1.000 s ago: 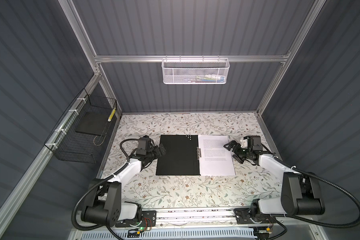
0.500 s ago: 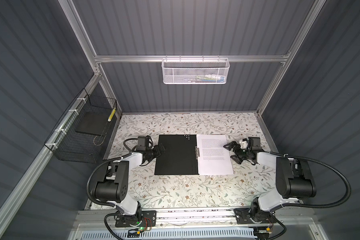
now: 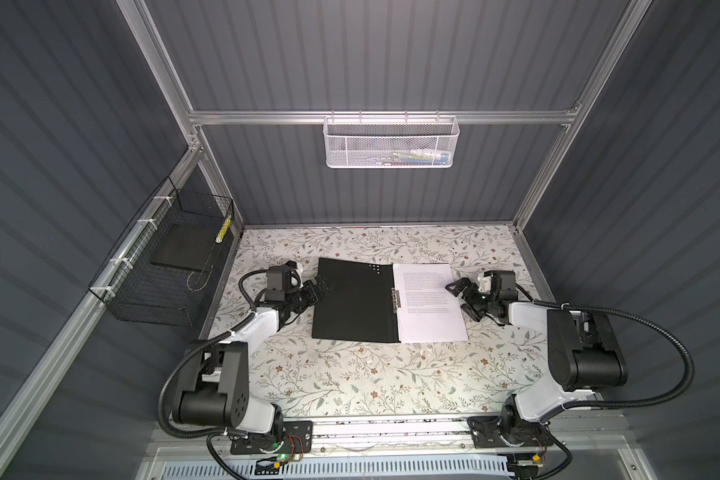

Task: Put the files into the folder
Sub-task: 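Lift the black cover with the left gripper and fold it over the sheets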

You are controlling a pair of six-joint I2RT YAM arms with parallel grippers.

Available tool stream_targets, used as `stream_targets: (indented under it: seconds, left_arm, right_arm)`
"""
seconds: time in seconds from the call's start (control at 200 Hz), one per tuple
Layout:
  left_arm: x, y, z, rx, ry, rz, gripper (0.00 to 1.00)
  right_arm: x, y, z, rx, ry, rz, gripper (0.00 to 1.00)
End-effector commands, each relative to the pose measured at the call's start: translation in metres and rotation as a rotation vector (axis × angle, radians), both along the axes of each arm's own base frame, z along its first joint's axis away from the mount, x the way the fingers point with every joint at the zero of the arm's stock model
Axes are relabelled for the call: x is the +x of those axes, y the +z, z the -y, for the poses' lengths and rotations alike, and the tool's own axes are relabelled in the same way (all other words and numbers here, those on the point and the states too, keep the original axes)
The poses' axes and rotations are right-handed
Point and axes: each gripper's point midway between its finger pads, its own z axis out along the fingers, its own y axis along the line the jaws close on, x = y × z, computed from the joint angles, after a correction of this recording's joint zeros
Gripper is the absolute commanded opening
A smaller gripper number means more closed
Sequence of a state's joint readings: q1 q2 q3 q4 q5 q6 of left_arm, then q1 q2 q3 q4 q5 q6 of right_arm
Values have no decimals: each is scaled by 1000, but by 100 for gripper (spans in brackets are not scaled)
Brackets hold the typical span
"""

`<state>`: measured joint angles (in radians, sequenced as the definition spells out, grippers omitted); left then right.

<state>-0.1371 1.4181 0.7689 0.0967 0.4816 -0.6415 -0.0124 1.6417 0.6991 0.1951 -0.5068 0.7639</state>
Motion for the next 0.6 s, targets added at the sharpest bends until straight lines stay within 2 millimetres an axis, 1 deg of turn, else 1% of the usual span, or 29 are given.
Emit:
stream_targets:
  seconds: [0.0,0.09,0.175,0.245,0.29,0.31,0.335,0.38,0.42,0.485,0.53,0.57,0.595]
  left_arm:
    - [-40,50,68,-203,-291,0,100]
    - [-52,74,93,-208,-360,48,100]
    - [-63,92,120,-209,-417,86,100]
    - [-73,101,148,-214,-476,104,100]
    - [-79,103,168,-213,-510,115,100]
    - [-82,103,178,-210,-527,119,100]
    - [-86,101,191,-201,-549,123,100]
    - [-93,95,214,-180,-589,119,100]
    - [-99,84,236,-162,-627,103,100]
    - [-107,65,268,-149,-673,78,100]
    - [-110,54,285,-161,-697,51,100]
    - [-113,51,297,-187,-725,38,100]
    - [-112,51,301,-200,-729,34,100]
  right_arm:
    - [-42,-25,-50,147,132,-194,99]
    - [-39,-24,-55,152,139,-190,99]
    - [-36,-23,-63,157,148,-190,99]
    - [-31,-21,-71,173,151,-190,99]
    - [-27,-18,-73,186,146,-182,99]
    - [-25,-16,-71,190,136,-177,99]
    - [-21,-13,-66,189,112,-171,99]
    - [-17,-7,-50,195,51,-152,99]
    - [-13,0,-33,213,-9,-130,99]
    - [-12,14,-4,229,-96,-101,99]
    - [-15,22,17,214,-152,-88,99]
    - [-20,29,34,189,-197,-81,99]
    - [-23,33,43,168,-217,-72,99]
